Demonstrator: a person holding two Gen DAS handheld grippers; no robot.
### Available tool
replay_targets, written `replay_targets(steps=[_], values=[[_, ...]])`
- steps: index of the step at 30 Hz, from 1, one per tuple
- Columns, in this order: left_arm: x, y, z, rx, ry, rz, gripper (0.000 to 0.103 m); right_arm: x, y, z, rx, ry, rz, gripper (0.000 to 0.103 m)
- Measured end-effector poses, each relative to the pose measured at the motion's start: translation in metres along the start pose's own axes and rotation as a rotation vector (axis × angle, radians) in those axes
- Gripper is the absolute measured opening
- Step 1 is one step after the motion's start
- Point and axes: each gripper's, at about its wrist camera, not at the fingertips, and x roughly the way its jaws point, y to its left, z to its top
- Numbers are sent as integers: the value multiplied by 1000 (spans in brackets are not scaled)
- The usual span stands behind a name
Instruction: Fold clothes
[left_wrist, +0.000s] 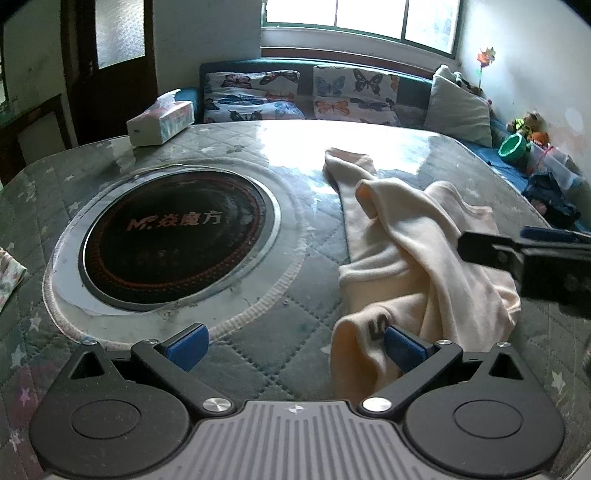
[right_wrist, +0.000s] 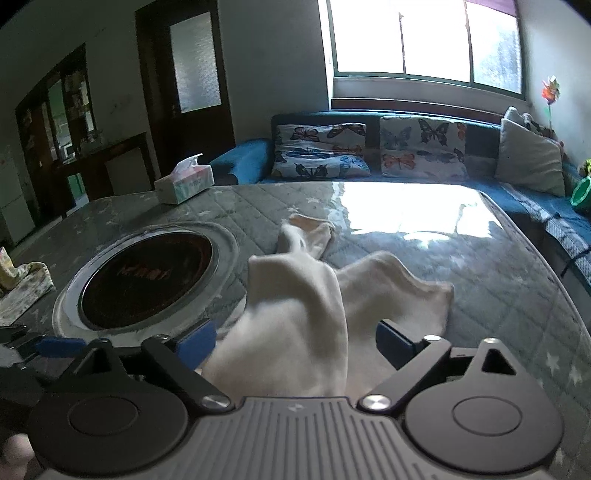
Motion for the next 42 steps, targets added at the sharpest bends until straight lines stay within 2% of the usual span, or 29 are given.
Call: replay_targets(steps=[7, 13, 16, 18, 19, 21, 22, 24, 26, 34, 38, 42], values=[[0, 16, 4, -44, -7, 4, 103, 41, 14, 27, -85, 13, 14, 88], [7, 25, 5, -64, 9, 13, 103, 76, 31, 35, -170, 48, 7, 83], [10, 28, 4, -70, 16, 16, 103, 88, 36, 34, -211, 66, -20, 77], [12, 29, 4, -68, 18, 21, 103, 96, 37, 34, -236, 78, -43, 55], [13, 30, 5, -70, 18, 24, 103, 96, 35, 33, -229, 83, -46, 53], [14, 32, 6, -72, 17, 27, 103, 96, 28, 34, -208, 87, -42, 38], [15, 32, 7, -71, 16, 29, 103, 95, 24, 34, -194, 87, -36, 37], [17, 32, 8, -70, 14, 34, 103, 86, 17, 34, -169, 65, -29, 22], [18, 32, 10, -66, 10, 36, 103, 74, 8, 34, -150, 34, -33, 14], [21, 24, 16, -52, 4, 19, 103, 23, -33, 30, -87, -53, -104, 10], [23, 18, 17, -34, 3, 0, 103, -11, -58, 19, -52, -85, -161, 10], [26, 11, 19, -26, 5, -34, 103, -45, -86, -1, -17, -79, -247, 10]])
